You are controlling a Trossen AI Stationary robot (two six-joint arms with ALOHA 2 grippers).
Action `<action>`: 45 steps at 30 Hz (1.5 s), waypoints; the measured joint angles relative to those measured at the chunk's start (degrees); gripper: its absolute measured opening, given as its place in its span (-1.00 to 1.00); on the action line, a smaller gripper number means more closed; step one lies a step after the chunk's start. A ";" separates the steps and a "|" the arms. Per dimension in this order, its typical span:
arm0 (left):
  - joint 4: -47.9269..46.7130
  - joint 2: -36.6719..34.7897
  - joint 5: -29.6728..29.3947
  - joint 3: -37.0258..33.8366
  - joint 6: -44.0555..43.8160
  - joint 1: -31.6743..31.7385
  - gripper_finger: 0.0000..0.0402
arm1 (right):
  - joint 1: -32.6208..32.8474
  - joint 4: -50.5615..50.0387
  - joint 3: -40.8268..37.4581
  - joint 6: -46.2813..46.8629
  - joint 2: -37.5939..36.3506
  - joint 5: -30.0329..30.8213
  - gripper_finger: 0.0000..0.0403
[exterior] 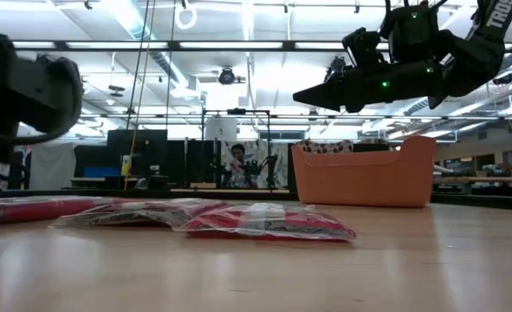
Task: Sort popcorn bags into baskets
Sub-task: Put the red popcorn bag into the orange bin
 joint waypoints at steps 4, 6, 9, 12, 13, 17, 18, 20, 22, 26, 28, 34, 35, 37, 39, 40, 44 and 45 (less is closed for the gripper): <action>-1.69 -2.48 -1.78 2.90 -0.15 1.01 -0.15 | 0.00 -1.01 0.00 -0.14 0.02 0.50 -0.40; 0.13 -3.96 -2.99 4.64 -1.01 0.70 -0.15 | 0.00 -1.29 0.00 -0.14 0.02 0.60 -0.40; 4.58 -5.51 -6.96 6.09 -9.01 0.37 -0.14 | 0.00 -1.03 0.00 -0.13 0.02 0.59 -0.40; 9.29 -5.67 -10.08 6.26 -18.16 0.47 -0.13 | 0.00 -0.99 0.00 0.05 0.02 0.59 -0.40; 11.01 -5.67 -10.60 6.09 -19.31 0.50 -0.12 | 0.00 -0.99 0.00 0.05 0.02 0.59 -0.40; 19.58 -4.80 -13.22 4.69 -21.34 1.05 0.03 | 0.09 -0.92 0.00 0.51 0.02 0.55 -0.40; 19.98 -4.61 -13.29 4.58 -21.32 1.48 0.08 | 0.09 -0.94 0.00 0.52 0.02 0.52 -0.40; 20.16 -4.08 -12.54 3.93 -21.33 2.31 0.18 | 0.09 -0.92 0.00 0.53 0.02 0.52 -0.40; 19.87 -3.27 -11.49 3.07 -21.35 3.18 0.26 | 0.09 -0.89 0.00 0.53 0.02 0.48 -0.40; 20.24 -0.89 -8.51 2.27 -20.73 4.72 0.33 | 0.09 -0.93 0.00 0.51 0.02 0.46 -0.40; 18.25 0.56 -6.74 2.15 -20.54 5.26 0.32 | 0.09 -0.90 0.00 0.51 0.02 0.44 -0.40; 15.63 2.71 -3.34 2.47 -18.68 6.13 0.18 | 0.09 -0.94 0.00 0.51 0.02 0.42 -0.40; 15.31 2.73 -2.51 2.41 -18.63 6.13 0.13 | 0.09 -0.92 0.00 0.51 0.02 0.42 -0.40; 14.79 2.79 -0.91 2.37 -18.26 6.13 0.01 | 0.09 -0.95 0.00 0.52 0.02 0.42 -0.40; 14.26 2.83 1.10 2.35 -17.69 6.13 -0.14 | 0.09 -0.92 0.00 0.53 0.02 0.39 -0.40; 13.91 2.89 1.91 2.28 -17.56 6.13 -0.22 | 0.12 -0.94 0.00 0.52 0.02 0.39 -0.40; 13.60 3.06 2.83 2.11 -16.10 5.94 -0.56 | 0.66 -0.94 0.00 0.51 0.02 0.37 -0.40; 13.40 3.15 3.21 2.08 -14.92 5.90 -0.64 | 0.76 -0.92 0.00 0.50 0.02 0.38 -0.40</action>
